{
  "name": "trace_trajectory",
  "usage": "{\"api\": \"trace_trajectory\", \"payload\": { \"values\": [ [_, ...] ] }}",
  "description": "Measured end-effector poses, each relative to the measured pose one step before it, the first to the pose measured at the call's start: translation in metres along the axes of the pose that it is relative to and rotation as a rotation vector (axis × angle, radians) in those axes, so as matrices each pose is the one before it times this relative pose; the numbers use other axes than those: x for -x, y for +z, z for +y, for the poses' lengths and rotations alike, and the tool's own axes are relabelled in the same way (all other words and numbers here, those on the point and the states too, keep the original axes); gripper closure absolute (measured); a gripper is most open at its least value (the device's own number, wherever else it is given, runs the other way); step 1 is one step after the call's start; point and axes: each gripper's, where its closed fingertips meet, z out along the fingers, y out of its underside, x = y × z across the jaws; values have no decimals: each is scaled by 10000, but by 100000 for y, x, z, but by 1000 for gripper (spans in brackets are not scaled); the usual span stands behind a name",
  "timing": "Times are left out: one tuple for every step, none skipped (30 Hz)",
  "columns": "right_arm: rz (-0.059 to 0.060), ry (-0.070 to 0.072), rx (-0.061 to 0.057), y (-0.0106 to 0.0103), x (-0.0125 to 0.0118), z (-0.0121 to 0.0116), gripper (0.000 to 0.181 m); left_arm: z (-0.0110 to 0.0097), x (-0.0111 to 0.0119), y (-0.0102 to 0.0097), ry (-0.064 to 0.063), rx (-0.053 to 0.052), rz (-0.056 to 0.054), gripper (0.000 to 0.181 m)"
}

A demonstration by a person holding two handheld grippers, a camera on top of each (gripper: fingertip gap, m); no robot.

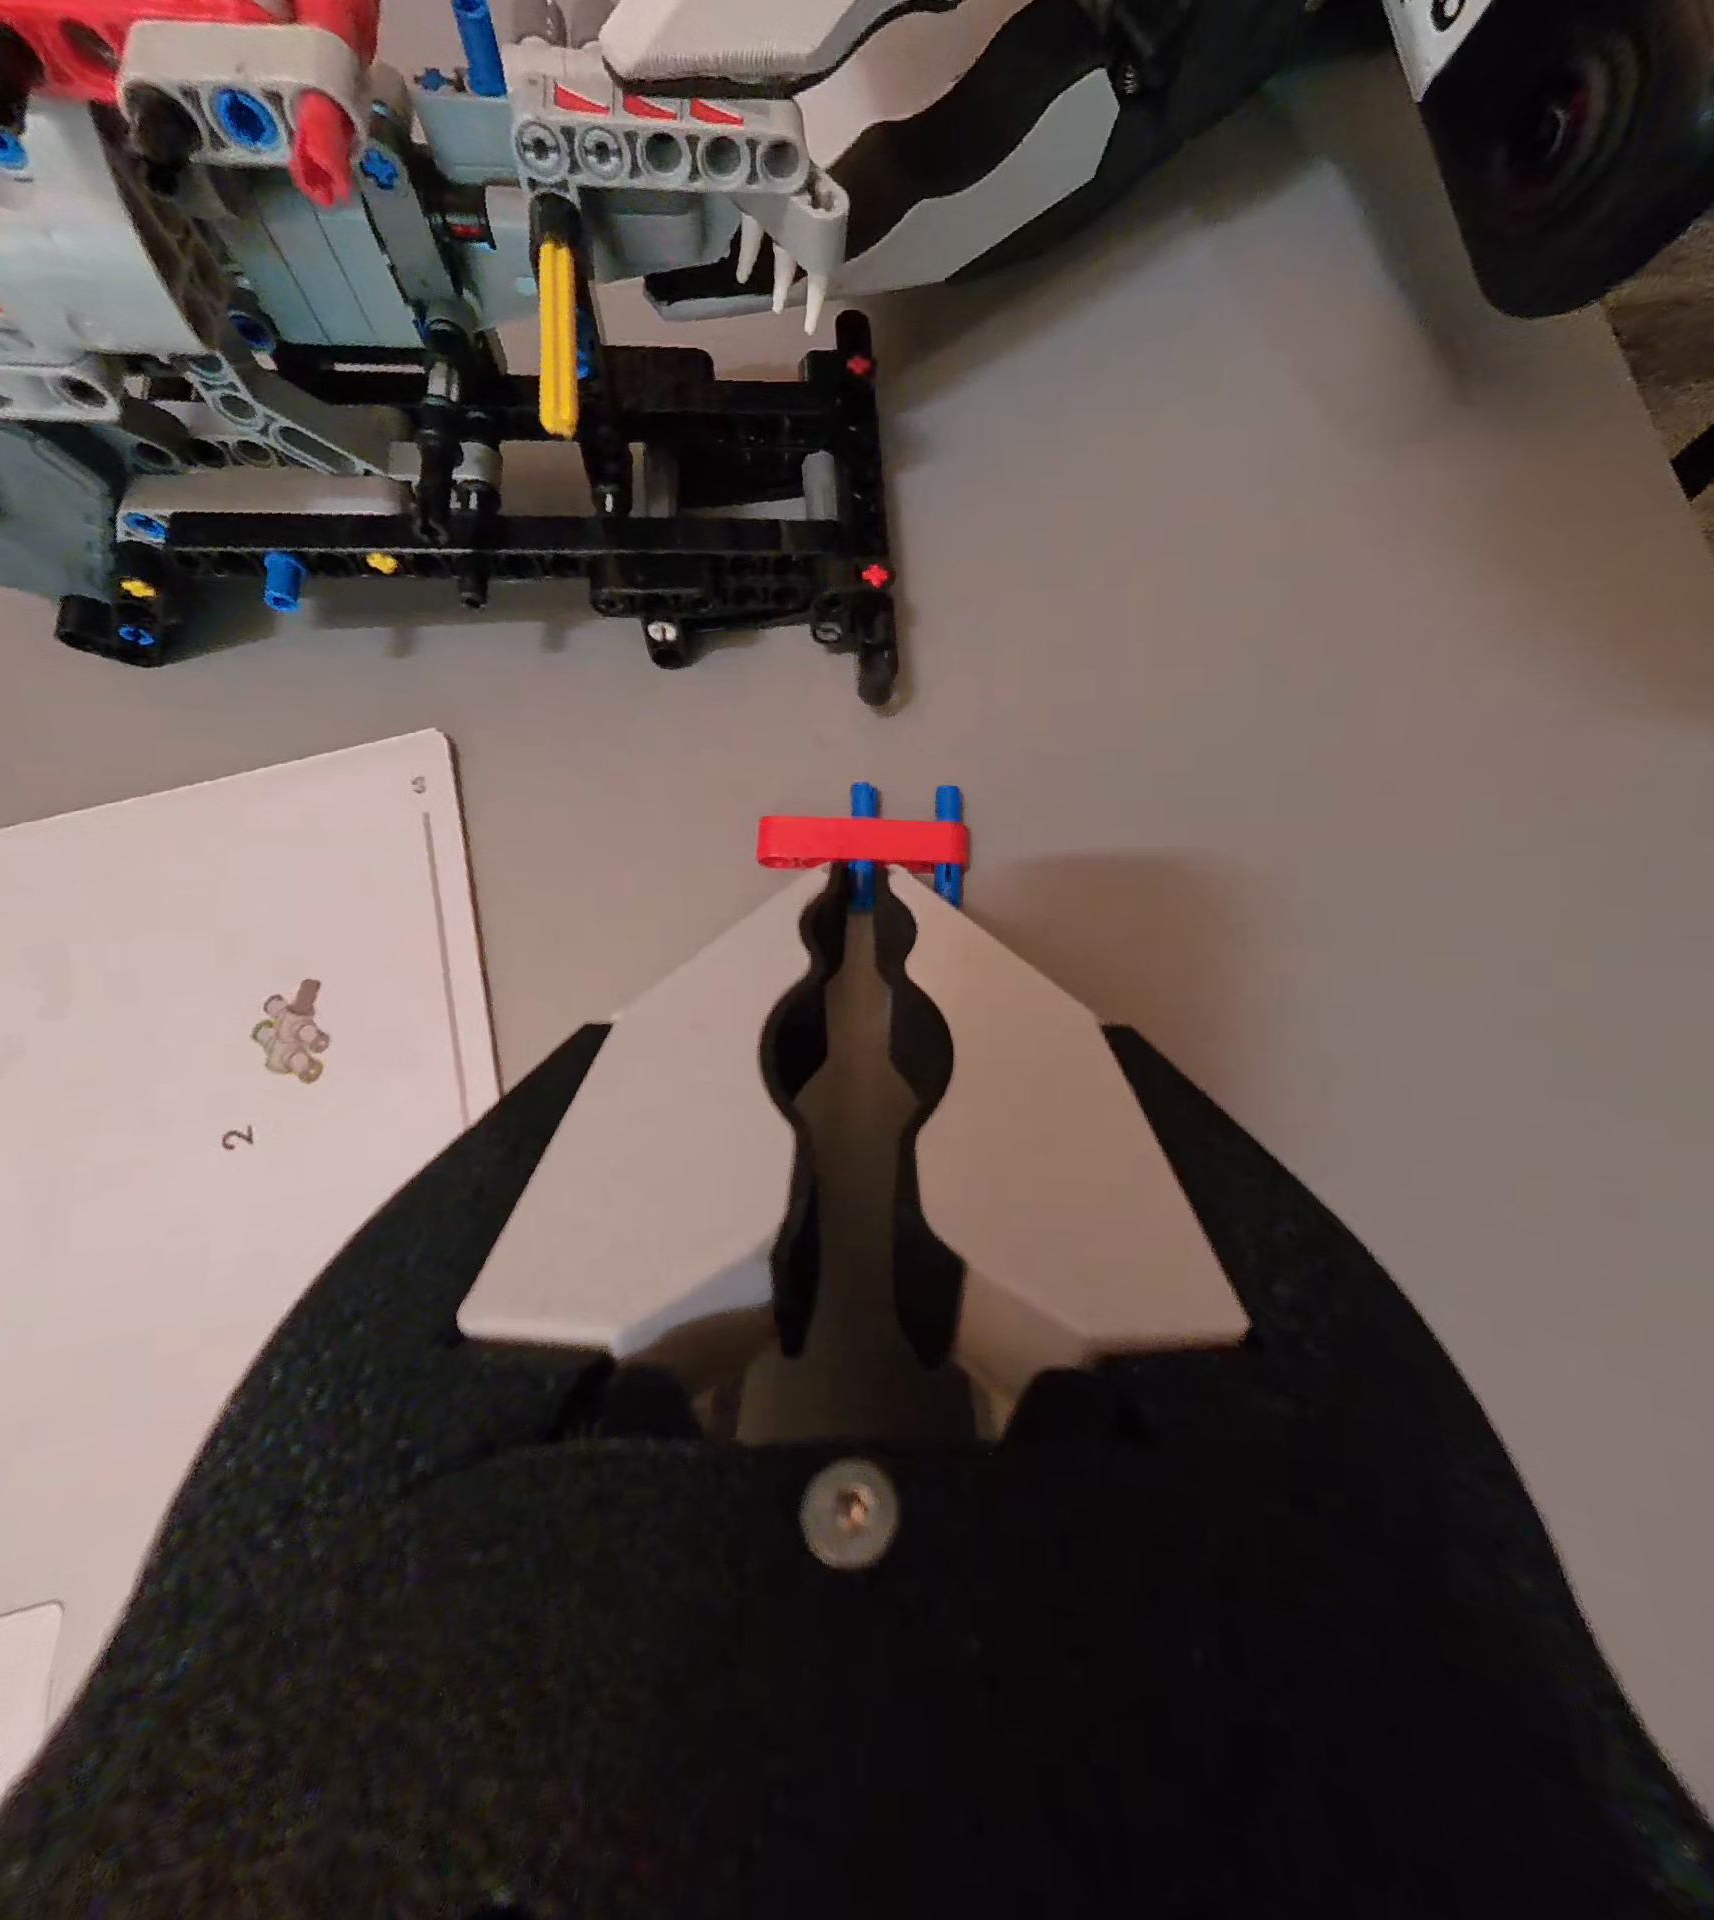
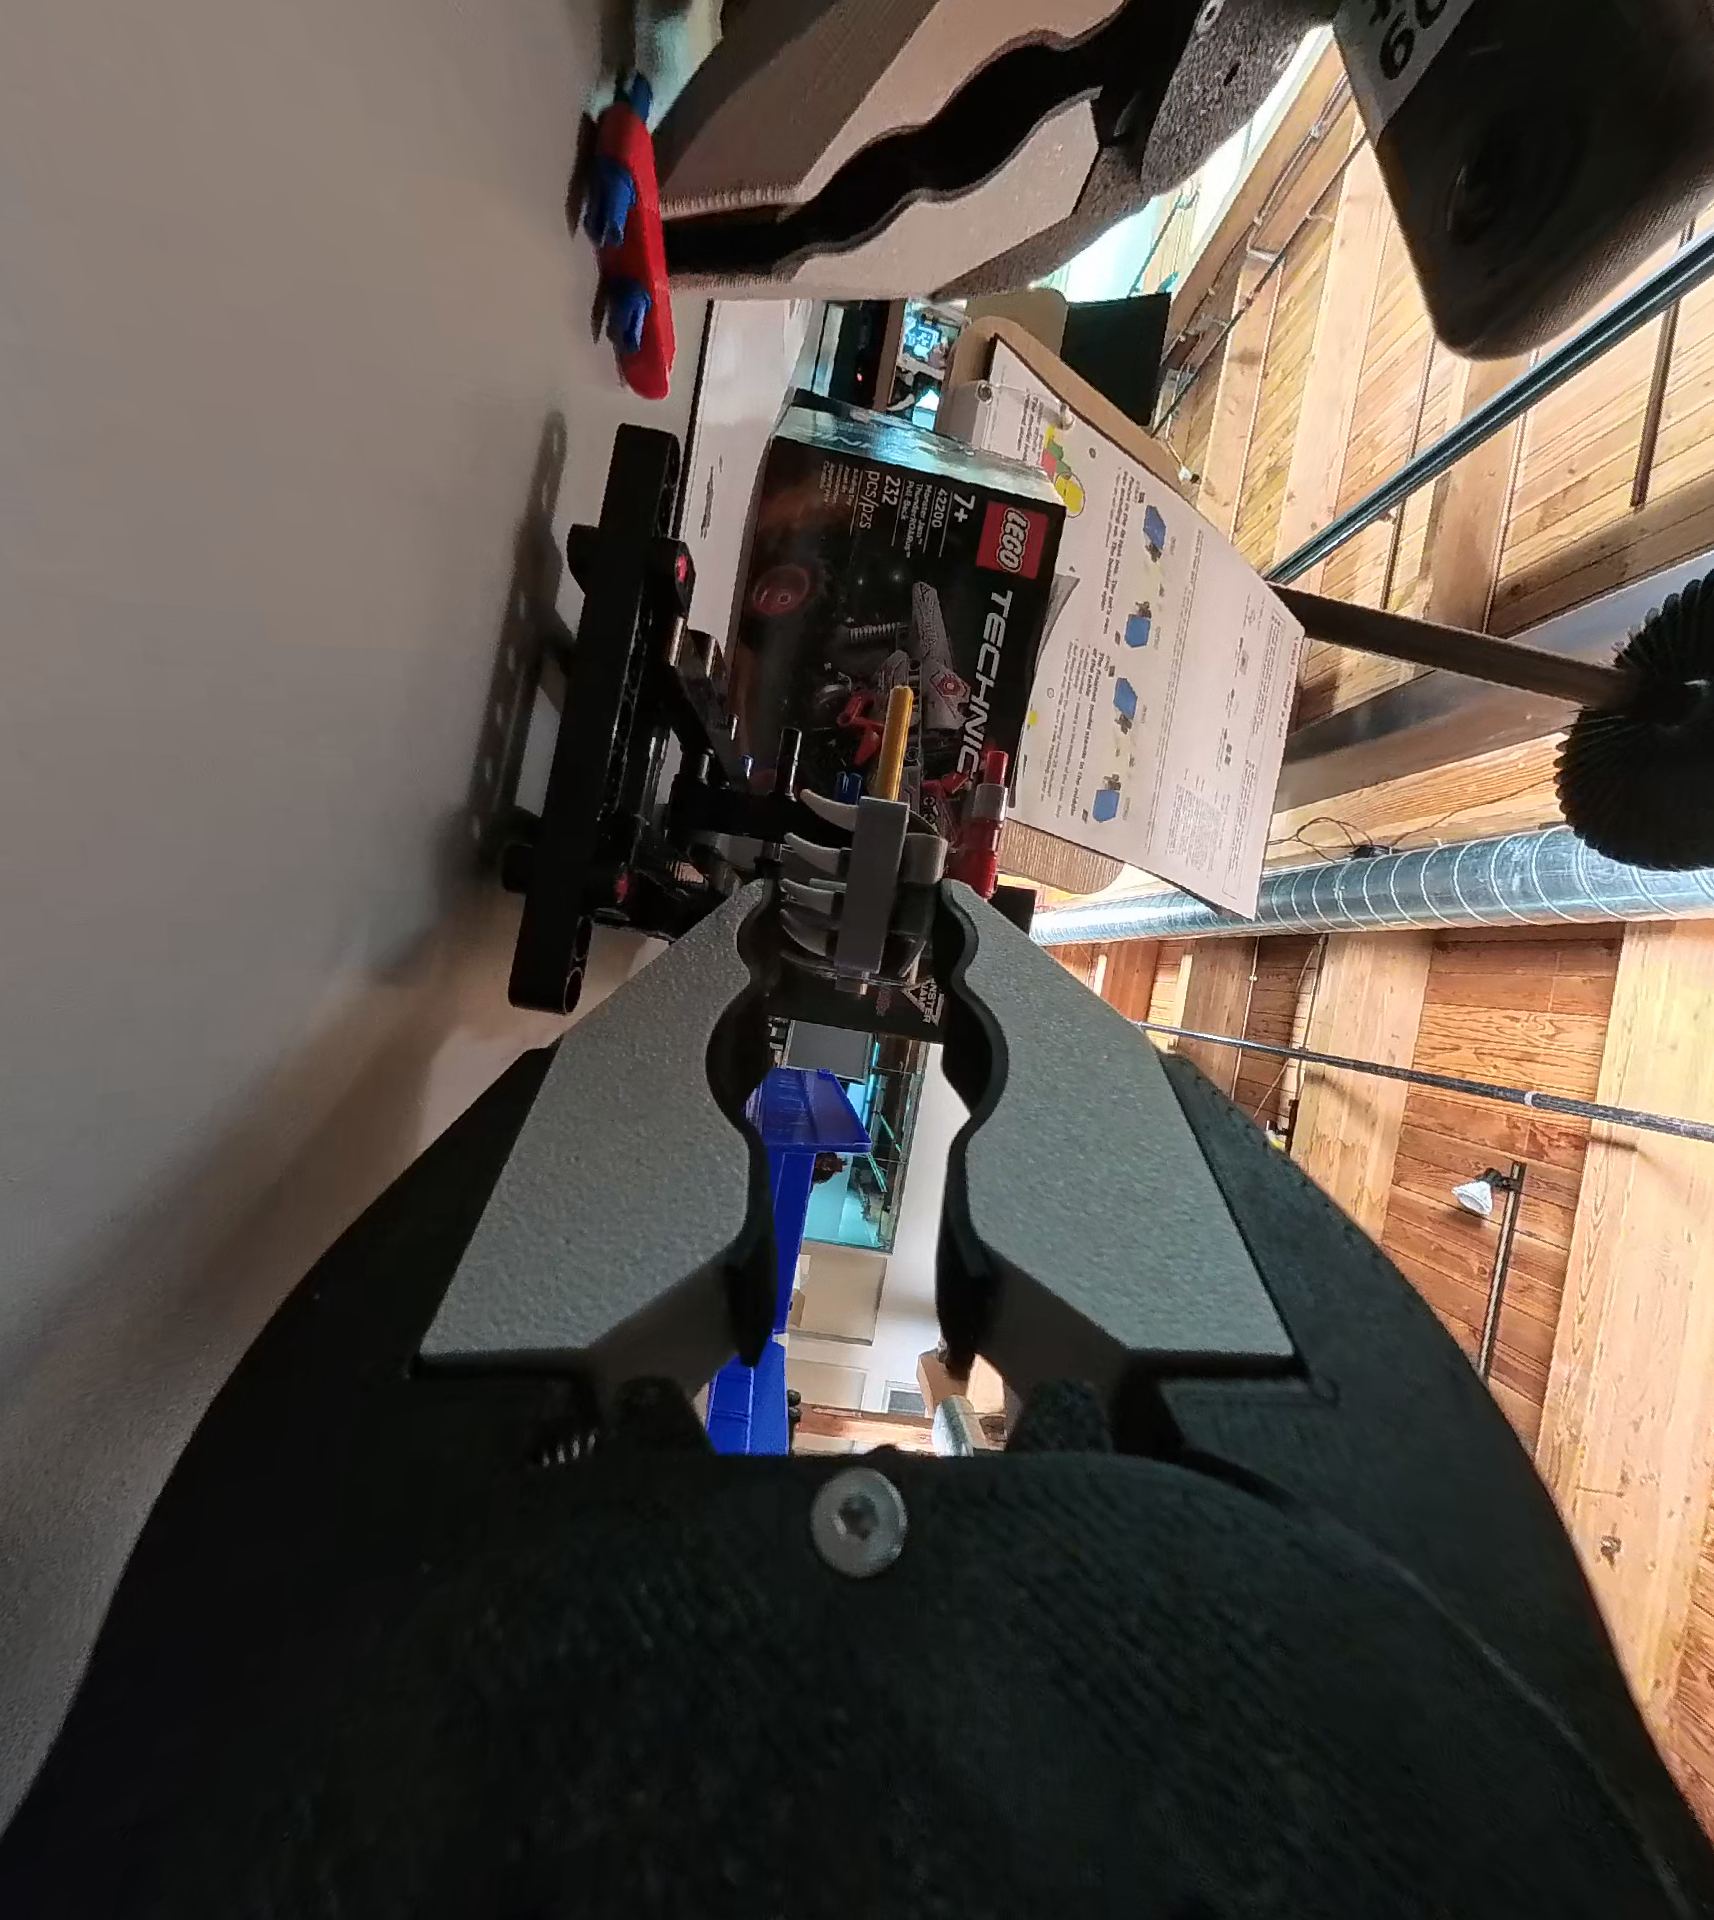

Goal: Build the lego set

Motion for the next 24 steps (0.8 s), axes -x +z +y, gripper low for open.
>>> {"api": "trace_trajectory", "payload": {
  "values": [
    [-5, 11, 6, 10, -8, -2, 154, -591, 205, -62, -17, -271, -164, 179],
    [1, 4, 7, 17, -1, 4, 154, -1016, 62, -212, -68, -439, -65, 179],
    [4, -1, 9, 15, 1, 5, 154, -1153, -23, -285, -61, -365, -4, 179],
    [5, -16, 12, 0, 1, 6, 154, -1001, 47, -226, 99, -180, -71, 179],
    [4, -16, 14, 5, -10, 5, 154, -673, 217, -90, 212, 71, -165, 179],
    [0, -23, 12, 14, -1, -8, 154, -530, 359, 42, 192, 177, -194, 179],
    [-3, -11, 7, 10, -7, -4, 154, -716, 247, 116, 120, 11, -72, 179],
    [-3, 9, 4, 12, -3, -6, 154, -808, 47, 223, -21, -80, 117, 179],
    [3, 23, 5, 11, -11, -3, 154, -614, 5, 330, -113, -6, 157, 179],
    [12, 27, 7, 10, -1, -4, 154, -513, 97, 344, -20, -10, 73, 180],
    [16, 8, 9, 2, 1, 1, 154, -476, 260, 288, -29, -38, -66, 180],
    [12, 0, 1, 14, 2, -2, 154, -304, 168, 229, -100, 46, -8, 179],
    [2, -1, 0, 0, -4, 0, 154, -192, 91, 172, -110, 77, 39, 179],
    [-8, 13, -3, 9, 2, 6, 154, -220, 161, 111, -105, -12, -29, 180],
    [-14, 19, 3, 12, -9, -2, 154, -146, 126, 92, -126, -14, 12, 180],
    [-11, -12, 0, 7, 5, -7, 154, 43, 57, 105, -132, 60, 63, 180],
    [-1, -42, -2, 16, 1, -8, 154, 26, 182, 66, -118, 14, -44, 180],
    [-4, -11, 1, 0, 8, -1, 154, -36, 126, 12, -100, -29, -22, 180],
    [-9, 21, 0, 7, -4, -1, 154, 21, 52, -19, -85, 10, 17, 180],
    [-2, 24, -3, 9, -2, -7, 154, 48, 85, -31, -70, 31, -21, 180],
    [1, -1, 1, 7, 8, 6, 154, 100, 56, -51, -32, 74, -13, 180],
    [4, 1, -1, 8, -5, -8, 154, 125, 35, -62, -2, 92, -12, 180],
    [3, 1, 2, 5, -3, 10, 154, 194, 54, -15, 22, 126, -41, 180],
    [-9, 14, -1, 8, 1, -5, 154, 131, 54, 40, -4, 72, -33, 180]
  ]
}}
